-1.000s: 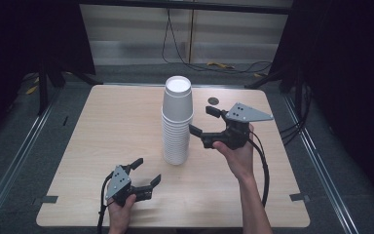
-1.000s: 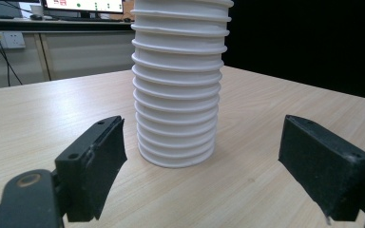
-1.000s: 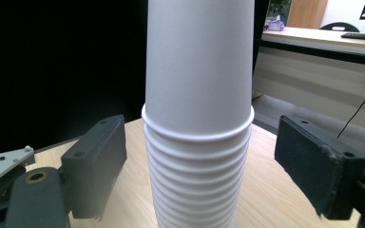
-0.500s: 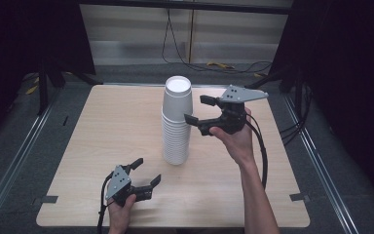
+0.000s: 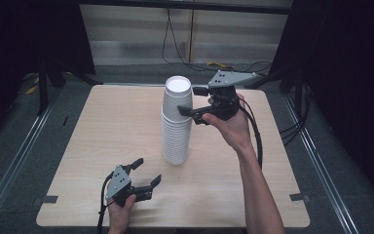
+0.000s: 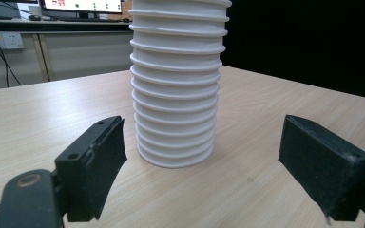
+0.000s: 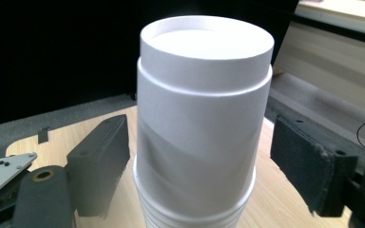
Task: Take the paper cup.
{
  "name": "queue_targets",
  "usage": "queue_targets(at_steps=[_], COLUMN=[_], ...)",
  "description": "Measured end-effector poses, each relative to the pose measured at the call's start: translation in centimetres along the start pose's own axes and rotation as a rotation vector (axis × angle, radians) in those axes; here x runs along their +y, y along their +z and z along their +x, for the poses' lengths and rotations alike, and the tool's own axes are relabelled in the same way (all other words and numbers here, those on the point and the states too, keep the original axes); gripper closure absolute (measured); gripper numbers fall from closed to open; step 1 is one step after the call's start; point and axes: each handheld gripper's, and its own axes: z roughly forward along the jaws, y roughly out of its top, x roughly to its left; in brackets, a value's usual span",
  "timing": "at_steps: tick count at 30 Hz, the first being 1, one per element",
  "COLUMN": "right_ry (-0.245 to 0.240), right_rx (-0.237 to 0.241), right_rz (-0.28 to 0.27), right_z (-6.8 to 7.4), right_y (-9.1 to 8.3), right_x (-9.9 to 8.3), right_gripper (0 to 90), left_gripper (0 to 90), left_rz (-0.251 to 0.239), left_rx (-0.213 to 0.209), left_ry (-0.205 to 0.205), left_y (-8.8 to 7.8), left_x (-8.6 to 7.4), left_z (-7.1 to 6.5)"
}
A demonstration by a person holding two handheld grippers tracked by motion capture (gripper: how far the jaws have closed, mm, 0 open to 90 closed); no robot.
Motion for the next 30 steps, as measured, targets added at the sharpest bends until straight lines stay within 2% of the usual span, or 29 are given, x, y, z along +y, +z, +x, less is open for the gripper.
queue_targets(at_steps=[6, 14, 15, 19, 20, 21, 22, 25, 30], right_ry=[-0.003, -0.022, -0.035, -0.034, -0.033, -0.033, -0.034, -0.046, -0.044], right_rx=[0.021, 0.014, 0.015, 0.034, 0.041, 0.041, 0.037, 0.028, 0.044], right_rz=[0.032, 0.066, 0.085, 0.127, 0.156, 0.156, 0.18, 0.199, 0.231], right_z=[-0.2, -0.3, -0.2, -0.3, -0.4, -0.4, -0.3, -0.1, -0.3], right_y=[0.8, 1.5, 1.7, 2.2, 2.6, 2.6, 2.8, 3.1, 3.3], right_x=[0.8, 1.6, 2.0, 2.4, 2.7, 2.7, 3.0, 3.4, 3.8], right_gripper=[17.2, 17.2, 17.8, 17.8, 17.5, 17.5, 17.4, 17.5, 17.6], left_gripper=[15.7, 15.7, 15.7, 15.7, 15.7, 15.7, 15.7, 15.7, 15.7], left_rz=[0.0, -0.001, 0.001, 0.0, -0.001, -0.001, -0.001, 0.0, -0.001], left_rx=[0.001, -0.004, -0.008, -0.008, -0.006, -0.006, -0.007, -0.008, -0.009], left_ry=[0.0, 0.006, 0.009, 0.01, 0.01, 0.01, 0.009, 0.009, 0.008], left_y=[0.0, 0.0, 0.0, 0.0, 0.0, 0.0, 0.0, 0.0, 0.0], left_x=[0.0, 0.0, 0.0, 0.0, 0.0, 0.0, 0.0, 0.0, 0.0], left_z=[0.0, -0.1, 0.0, -0.1, -0.1, -0.1, -0.1, -0.1, 0.0])
